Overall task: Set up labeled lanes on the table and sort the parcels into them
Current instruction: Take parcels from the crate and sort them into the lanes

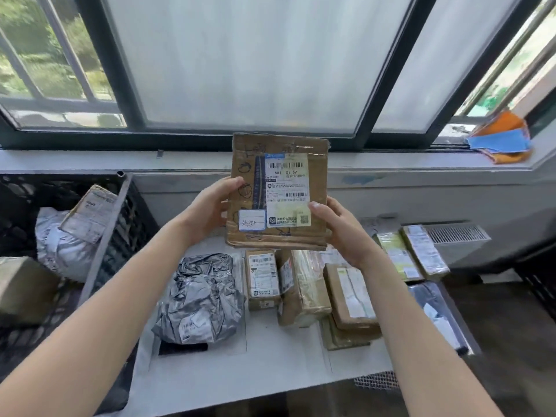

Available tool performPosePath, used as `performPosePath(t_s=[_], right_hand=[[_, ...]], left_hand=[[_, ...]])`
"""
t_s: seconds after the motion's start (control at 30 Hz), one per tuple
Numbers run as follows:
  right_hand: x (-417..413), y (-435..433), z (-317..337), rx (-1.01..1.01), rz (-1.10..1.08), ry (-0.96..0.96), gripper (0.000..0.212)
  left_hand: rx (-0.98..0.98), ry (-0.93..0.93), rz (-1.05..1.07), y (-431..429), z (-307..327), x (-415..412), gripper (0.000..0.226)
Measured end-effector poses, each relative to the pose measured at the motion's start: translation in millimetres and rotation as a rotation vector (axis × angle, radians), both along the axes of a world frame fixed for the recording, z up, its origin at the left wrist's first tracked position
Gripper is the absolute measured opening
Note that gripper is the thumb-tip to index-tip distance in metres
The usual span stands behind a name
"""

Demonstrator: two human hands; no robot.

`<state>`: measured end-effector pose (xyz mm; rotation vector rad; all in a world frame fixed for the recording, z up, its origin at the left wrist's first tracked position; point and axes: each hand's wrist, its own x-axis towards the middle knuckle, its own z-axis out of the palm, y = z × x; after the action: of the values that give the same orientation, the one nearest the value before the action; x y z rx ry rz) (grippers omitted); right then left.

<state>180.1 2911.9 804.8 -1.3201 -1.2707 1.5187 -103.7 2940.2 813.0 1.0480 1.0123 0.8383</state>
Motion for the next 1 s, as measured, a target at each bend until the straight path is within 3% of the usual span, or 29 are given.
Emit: performPosePath(t_s=[0.13,0.3,0.47,0.77,1.0], right_hand=[[43,-7,2,0.011,-0.011,-0.020,0.069],[81,-17,9,0.048,-0.047,-0.024,0.038],[105,-28,14,0.087,-0.168,0.013,0.034],[149,-49,7,0.086,-0.389,0.034,0.035],[195,-44,-10,0.050,-0.494,0.039,0.034]], left_hand=[[0.011,-0.001,0.006,-5,-4,43,0.063],[0.039,-0.011,0.051,-12,-3,93,0.057],[0.035,-0.031,0.042,-14,-8,127,0.052],[0.053,0.050,-0.194,-9,-12,175,0.043],[0.021,0.026,-0.144,-4,-24,230,0.049]])
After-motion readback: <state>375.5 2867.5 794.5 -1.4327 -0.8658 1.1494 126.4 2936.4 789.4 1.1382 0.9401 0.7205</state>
